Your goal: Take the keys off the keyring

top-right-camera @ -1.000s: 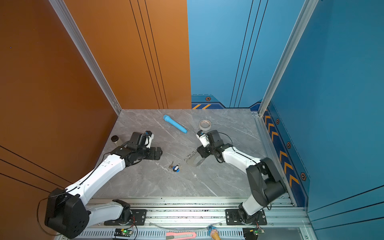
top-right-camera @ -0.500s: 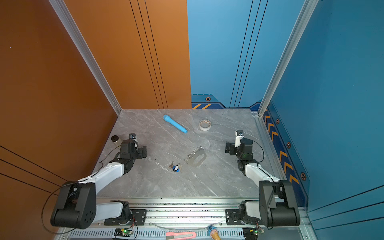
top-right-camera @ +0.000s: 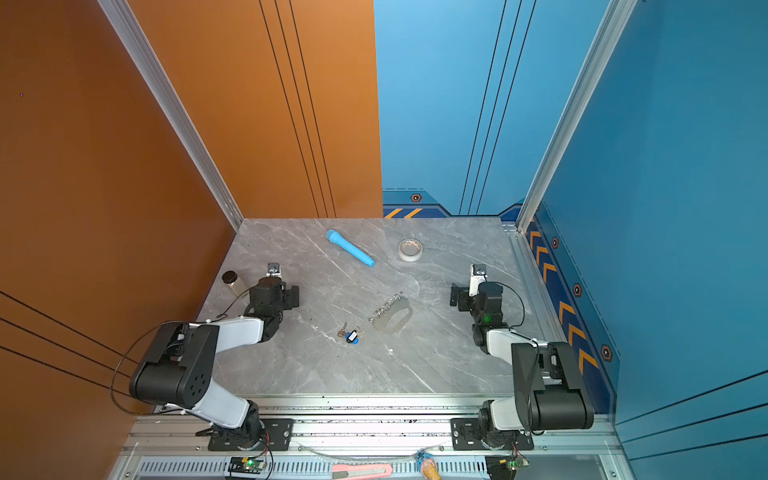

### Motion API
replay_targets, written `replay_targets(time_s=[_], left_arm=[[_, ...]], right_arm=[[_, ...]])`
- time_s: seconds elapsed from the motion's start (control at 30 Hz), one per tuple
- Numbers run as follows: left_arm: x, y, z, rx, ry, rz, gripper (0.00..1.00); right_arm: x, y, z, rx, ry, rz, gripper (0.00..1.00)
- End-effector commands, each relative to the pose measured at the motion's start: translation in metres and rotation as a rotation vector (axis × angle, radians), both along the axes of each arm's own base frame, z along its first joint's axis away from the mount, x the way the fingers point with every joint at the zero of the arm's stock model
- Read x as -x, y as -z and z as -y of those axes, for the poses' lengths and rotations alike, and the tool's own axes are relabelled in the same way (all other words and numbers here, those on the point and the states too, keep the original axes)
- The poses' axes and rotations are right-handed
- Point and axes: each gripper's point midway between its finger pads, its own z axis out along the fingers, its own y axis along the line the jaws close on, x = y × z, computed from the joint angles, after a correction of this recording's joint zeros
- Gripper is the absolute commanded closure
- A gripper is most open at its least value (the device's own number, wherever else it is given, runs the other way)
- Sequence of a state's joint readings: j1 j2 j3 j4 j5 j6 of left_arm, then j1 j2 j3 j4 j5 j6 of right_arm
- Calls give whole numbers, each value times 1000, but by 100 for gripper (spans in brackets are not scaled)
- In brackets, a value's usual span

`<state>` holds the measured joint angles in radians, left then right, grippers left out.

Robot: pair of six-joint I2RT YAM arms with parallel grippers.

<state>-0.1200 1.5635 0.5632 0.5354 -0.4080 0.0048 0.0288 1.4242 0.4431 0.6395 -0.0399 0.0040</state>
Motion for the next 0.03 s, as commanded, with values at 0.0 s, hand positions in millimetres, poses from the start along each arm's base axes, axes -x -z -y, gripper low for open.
replay_targets(time_s=[0.0], left_arm=[[-4, -15, 2, -18, 15, 69, 2]], right_arm=[[-1, -7, 2, 22, 13, 39, 0]])
